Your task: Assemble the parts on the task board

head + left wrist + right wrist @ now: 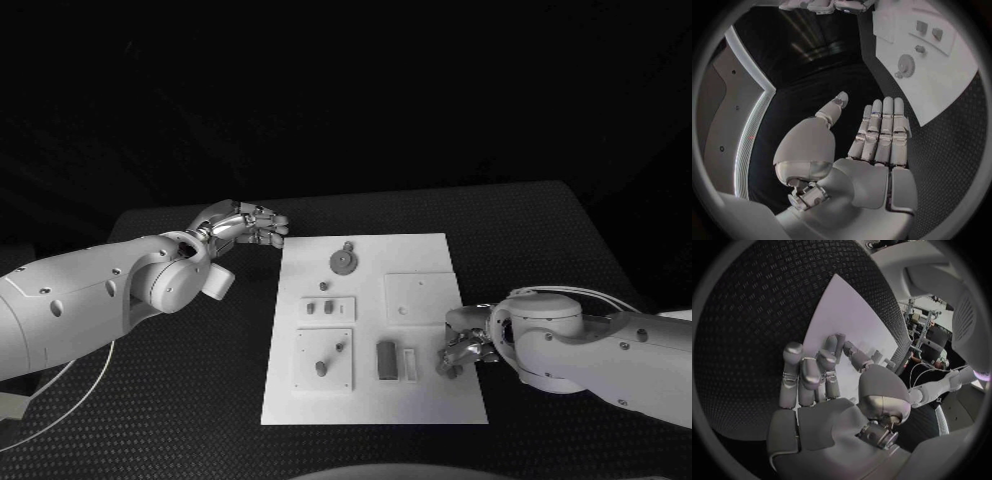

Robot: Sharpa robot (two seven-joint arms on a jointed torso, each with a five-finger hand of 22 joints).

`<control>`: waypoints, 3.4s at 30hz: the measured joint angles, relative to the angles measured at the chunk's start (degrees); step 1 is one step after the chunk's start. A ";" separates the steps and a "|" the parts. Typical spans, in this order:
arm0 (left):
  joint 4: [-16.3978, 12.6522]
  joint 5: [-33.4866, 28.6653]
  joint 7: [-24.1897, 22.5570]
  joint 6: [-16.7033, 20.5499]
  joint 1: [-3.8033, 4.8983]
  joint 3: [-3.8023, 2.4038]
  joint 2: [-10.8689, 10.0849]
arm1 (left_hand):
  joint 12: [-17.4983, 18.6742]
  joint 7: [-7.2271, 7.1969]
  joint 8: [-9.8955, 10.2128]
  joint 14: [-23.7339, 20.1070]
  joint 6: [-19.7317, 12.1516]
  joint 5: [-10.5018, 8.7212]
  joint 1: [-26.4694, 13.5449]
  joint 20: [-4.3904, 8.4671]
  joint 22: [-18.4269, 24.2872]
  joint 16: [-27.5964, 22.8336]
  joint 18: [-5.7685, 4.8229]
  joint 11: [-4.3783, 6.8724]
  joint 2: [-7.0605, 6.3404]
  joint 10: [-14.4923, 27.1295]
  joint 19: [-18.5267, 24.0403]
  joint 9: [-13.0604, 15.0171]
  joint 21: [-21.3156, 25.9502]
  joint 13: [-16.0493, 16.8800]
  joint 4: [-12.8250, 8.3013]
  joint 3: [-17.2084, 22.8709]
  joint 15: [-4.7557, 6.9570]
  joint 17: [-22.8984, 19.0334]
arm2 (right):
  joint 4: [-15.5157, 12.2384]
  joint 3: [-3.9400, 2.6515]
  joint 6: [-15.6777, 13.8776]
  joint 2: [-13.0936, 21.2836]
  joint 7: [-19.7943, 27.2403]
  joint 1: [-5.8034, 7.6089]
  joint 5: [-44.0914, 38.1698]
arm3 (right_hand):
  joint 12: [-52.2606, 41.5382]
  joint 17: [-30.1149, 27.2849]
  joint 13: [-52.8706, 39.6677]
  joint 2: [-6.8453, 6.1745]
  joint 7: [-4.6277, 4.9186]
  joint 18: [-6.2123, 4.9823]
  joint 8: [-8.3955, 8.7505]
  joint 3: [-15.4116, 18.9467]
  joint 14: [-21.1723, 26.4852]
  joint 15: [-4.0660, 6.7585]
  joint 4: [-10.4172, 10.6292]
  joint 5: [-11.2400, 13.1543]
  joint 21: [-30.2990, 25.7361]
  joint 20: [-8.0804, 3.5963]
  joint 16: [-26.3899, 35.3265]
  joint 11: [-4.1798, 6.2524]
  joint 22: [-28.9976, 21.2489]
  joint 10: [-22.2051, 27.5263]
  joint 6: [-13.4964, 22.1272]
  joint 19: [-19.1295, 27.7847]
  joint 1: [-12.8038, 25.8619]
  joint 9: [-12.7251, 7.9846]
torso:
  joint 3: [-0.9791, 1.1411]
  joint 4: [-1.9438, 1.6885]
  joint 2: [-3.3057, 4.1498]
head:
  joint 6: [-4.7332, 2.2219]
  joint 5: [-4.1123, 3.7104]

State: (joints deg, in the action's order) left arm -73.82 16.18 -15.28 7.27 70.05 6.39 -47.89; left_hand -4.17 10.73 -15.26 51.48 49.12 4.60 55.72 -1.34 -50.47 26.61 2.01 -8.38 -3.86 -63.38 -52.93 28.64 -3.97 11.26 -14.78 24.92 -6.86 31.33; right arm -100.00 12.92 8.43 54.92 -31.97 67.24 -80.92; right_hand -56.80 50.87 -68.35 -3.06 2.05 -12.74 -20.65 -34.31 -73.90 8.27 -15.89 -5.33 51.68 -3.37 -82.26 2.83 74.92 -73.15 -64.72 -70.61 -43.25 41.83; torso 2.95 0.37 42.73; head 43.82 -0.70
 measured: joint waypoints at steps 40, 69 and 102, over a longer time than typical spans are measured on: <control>-0.08 0.00 0.22 -0.20 0.00 0.01 -0.13 | 0.00 0.00 0.00 0.00 0.00 0.00 0.00 0.00 0.03 0.00 0.00 0.00 0.00 0.00 0.00 -0.05 0.00 0.01 0.00 0.00 0.00 0.20 | 0.42 0.09 -1.74 0.09 1.24 -0.13 -0.07 | 1.11 -0.51 0.17 0.71 -0.19 -0.16 0.00 -0.49 0.33 -1.54 -0.79 -0.02 -0.89 0.48 0.67 -2.34 0.00 1.19 0.15 1.34 -5.28 -3.84 | -0.03 -0.02 0.01 | 0.18 0.02; -0.15 0.00 0.30 -0.27 0.00 0.01 -0.17 | 0.00 0.00 0.00 0.00 0.00 0.00 0.00 0.00 0.02 -0.21 0.00 0.20 0.00 -0.20 0.00 -0.04 0.00 -0.03 0.00 0.00 0.00 0.40 | -0.34 0.24 -7.45 0.86 1.21 0.02 8.74 | 1.11 -0.53 0.32 1.81 -0.18 -0.16 8.98 -5.42 0.32 -1.53 2.06 -0.10 -0.24 0.99 0.67 -2.11 0.00 0.55 0.16 1.01 -4.19 -4.51 | 0.05 0.04 -0.01 | 0.15 0.41; -0.15 0.00 0.35 -0.44 0.00 0.01 -0.22 | 0.00 0.00 0.00 0.00 0.00 0.00 0.00 0.00 0.01 -0.22 0.00 0.20 0.00 -0.20 0.00 -0.09 0.00 -0.08 0.00 0.00 0.00 0.56 | -1.04 0.49 -11.06 -1.14 1.85 -0.22 19.97 | 1.11 -0.49 0.31 2.33 0.40 -0.15 9.17 -5.96 0.42 -1.64 1.50 0.06 -0.24 1.04 0.67 -1.89 0.00 0.37 2.44 1.05 -4.42 -5.06 | 0.00 0.03 0.00 | 0.56 0.51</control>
State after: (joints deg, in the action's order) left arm -73.97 16.18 -14.93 6.83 70.05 6.40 -48.11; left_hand -4.17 10.73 -15.26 51.48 49.12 4.60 55.73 -1.34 -50.47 26.39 2.01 -8.18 -3.86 -63.57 -52.93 28.55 -3.97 11.18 -14.78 24.92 -6.85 31.89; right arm -101.04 13.42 -2.63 53.78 -30.12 67.02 -60.95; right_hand -55.69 50.38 -68.04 -0.73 2.45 -12.90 -11.47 -40.27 -73.47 6.63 -14.39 -5.26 51.44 -2.33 -81.59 0.94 74.92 -72.78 -62.29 -69.57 -47.67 36.77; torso 2.95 0.41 42.73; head 44.38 -0.19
